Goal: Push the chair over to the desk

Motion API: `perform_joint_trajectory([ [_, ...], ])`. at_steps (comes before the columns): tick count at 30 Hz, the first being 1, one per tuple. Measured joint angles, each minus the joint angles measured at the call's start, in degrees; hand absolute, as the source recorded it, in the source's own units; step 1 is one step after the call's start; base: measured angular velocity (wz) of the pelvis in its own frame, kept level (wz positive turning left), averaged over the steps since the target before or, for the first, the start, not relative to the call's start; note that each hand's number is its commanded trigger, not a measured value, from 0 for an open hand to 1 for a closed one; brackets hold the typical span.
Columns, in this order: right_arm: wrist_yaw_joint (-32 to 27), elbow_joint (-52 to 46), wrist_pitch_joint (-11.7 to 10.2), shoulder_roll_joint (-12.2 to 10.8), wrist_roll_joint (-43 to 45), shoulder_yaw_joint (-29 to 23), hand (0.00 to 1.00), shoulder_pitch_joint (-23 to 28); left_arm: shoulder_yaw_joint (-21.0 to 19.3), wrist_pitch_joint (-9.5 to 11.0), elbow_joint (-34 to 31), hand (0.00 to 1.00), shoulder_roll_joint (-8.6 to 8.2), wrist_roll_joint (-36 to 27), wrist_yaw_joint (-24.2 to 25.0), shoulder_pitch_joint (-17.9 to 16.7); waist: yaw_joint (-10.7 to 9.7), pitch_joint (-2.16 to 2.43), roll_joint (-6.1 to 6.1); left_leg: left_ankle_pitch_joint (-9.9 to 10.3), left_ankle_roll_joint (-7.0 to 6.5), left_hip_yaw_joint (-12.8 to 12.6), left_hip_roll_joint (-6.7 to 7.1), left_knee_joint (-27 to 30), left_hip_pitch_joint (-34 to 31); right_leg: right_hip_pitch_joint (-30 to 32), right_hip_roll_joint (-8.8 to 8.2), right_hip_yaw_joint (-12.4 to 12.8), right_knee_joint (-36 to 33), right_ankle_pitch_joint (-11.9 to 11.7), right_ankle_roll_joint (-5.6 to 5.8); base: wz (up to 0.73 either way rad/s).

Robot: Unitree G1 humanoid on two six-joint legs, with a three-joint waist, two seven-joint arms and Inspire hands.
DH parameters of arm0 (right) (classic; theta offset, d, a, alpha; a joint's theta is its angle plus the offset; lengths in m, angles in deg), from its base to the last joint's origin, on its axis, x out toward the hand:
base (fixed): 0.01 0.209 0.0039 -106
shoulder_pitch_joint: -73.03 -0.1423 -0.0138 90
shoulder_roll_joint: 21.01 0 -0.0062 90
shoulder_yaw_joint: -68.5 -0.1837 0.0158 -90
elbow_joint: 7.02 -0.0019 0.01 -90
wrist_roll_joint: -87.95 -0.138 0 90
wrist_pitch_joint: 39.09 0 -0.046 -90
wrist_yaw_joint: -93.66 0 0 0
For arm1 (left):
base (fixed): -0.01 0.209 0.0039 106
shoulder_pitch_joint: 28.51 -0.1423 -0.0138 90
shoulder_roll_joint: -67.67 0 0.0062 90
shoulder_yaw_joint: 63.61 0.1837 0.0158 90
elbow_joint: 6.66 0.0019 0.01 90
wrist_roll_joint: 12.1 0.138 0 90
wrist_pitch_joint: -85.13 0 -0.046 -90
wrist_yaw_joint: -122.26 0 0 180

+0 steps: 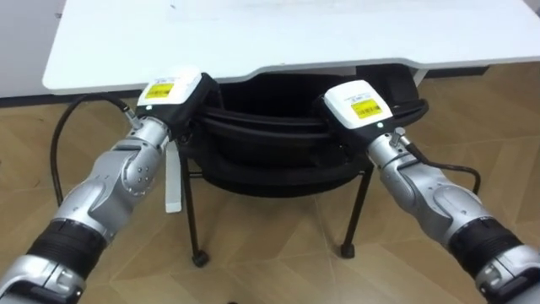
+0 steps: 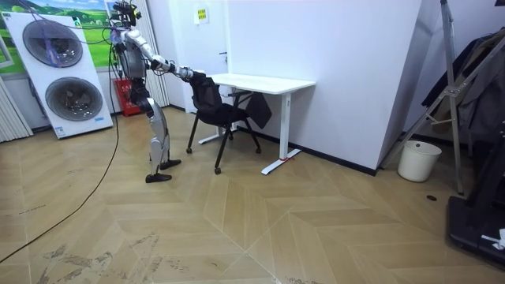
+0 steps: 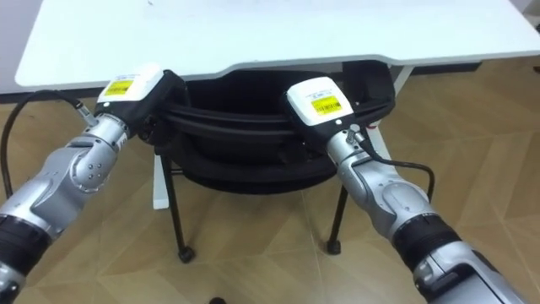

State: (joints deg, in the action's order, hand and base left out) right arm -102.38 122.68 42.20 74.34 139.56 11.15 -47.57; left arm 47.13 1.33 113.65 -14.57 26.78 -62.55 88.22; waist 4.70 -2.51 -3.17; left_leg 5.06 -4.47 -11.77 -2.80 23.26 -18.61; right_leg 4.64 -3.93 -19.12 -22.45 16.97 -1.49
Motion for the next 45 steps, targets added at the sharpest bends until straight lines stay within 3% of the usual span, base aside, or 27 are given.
perform_joint_trajectory([
  [2,0.6,0.0,0.0,0.0,-0.1,0.0,0.00,0.0,0.1,-0.2,0.0,0.00,-0.06,0.0,0.0,-0.2,-0.1,0.00,0.01,0.0,0.01,0.1,0.10,-0.2,0.4,-0.4,-0.02,-0.1,0.2,0.0,0.03,0.05],
  [5,3.0,-0.1,0.5,-0.1,-1.0,-0.1,0.00,0.0,-0.4,-2.0,-0.1,0.00,-0.86,-0.4,1.6,-0.3,-0.2,0.35,0.12,-0.2,0.02,0.3,0.45,-0.9,1.3,-1.5,0.04,-0.1,1.2,-0.1,0.21,0.04],
  [6,4.6,-0.1,1.2,-0.2,-2.1,-0.1,0.00,0.0,-0.5,-2.9,-0.3,0.00,-1.31,-0.9,2.9,-0.4,-0.1,0.89,0.22,-0.2,0.03,0.3,0.52,-1.1,1.5,-1.8,0.11,0.0,1.6,-0.2,0.33,0.00],
  [7,5.6,-0.1,1.5,-0.2,-2.7,-0.1,0.00,0.0,-0.5,-3.5,-0.9,0.00,-1.81,-1.3,4.1,-0.4,0.1,1.09,0.21,-0.3,0.02,0.3,0.65,-1.7,1.8,-1.9,0.04,0.0,1.7,-0.2,0.37,0.00],
  [15,9.2,-0.8,3.7,-0.2,-4.6,-0.2,0.00,0.0,-2.0,-4.4,-1.8,0.00,-4.16,-1.2,7.0,-0.4,0.5,1.29,-0.25,-0.8,0.11,0.8,1.38,-2.7,2.9,-2.9,-0.31,-0.6,1.9,-0.2,0.48,0.05],
  [29,16.8,-5.0,5.0,0.7,-4.6,-0.2,0.00,0.0,-2.5,-5.8,-4.7,0.00,-5.16,-0.9,7.8,-1.9,0.1,1.33,-1.13,-1.3,0.00,0.8,2.34,-4.7,4.9,-4.6,-0.98,-1.1,3.0,-0.2,0.76,0.00],
  [33,20.2,-8.3,5.0,1.4,-4.7,-0.3,0.00,0.0,-2.4,-5.8,-10.2,0.00,-5.34,-0.5,7.9,-3.7,-0.5,1.36,-1.42,-1.3,-0.01,0.8,2.63,-5.3,5.4,-5.5,-0.95,-1.3,4.3,-0.6,0.98,0.00],
  [36,21.6,-14.3,4.9,2.8,-4.7,-1.6,0.00,0.8,-2.6,-5.8,-14.2,0.00,-3.98,1.7,8.2,-5.8,-2.0,1.44,-1.57,-1.3,-0.01,0.7,2.96,-6.0,6.2,-6.7,-0.92,-1.4,5.9,-0.9,1.31,0.02],
  [40,23.1,-20.4,1.6,8.3,-6.5,-4.9,0.00,1.7,-2.7,-5.5,-19.4,0.00,-0.87,2.4,9.6,-7.1,-2.3,1.48,-1.64,-1.3,-0.01,0.6,3.19,-6.7,6.6,-7.8,-0.91,-1.6,7.1,-1.6,1.53,0.00],
  [41,23.1,-20.6,1.2,8.3,-6.6,-5.4,0.00,1.8,-2.7,-5.1,-19.6,0.00,-0.24,2.7,9.9,-7.2,-2.5,1.48,-1.63,-1.3,-0.01,0.5,3.18,-6.7,6.6,-7.7,-0.90,-1.5,7.2,-1.7,1.52,0.00],
  [44,23.9,-25.6,-0.9,9.4,-6.8,-11.9,0.00,5.6,-4.9,-4.4,-23.9,0.00,2.39,4.9,12.1,-8.5,-3.2,1.50,-1.63,-1.3,-0.04,0.5,3.26,-7.0,6.6,-7.9,-0.76,-1.6,7.8,-2.1,1.61,0.00],
  [45,23.9,-29.7,-2.3,12.3,-7.1,-15.1,0.00,7.8,-5.6,-2.9,-25.7,0.00,4.62,6.0,12.8,-9.0,-3.3,1.50,-1.63,-1.3,-0.07,0.5,3.44,-7.2,6.8,-8.2,-0.51,-1.6,8.1,-2.2,1.74,0.00],
])
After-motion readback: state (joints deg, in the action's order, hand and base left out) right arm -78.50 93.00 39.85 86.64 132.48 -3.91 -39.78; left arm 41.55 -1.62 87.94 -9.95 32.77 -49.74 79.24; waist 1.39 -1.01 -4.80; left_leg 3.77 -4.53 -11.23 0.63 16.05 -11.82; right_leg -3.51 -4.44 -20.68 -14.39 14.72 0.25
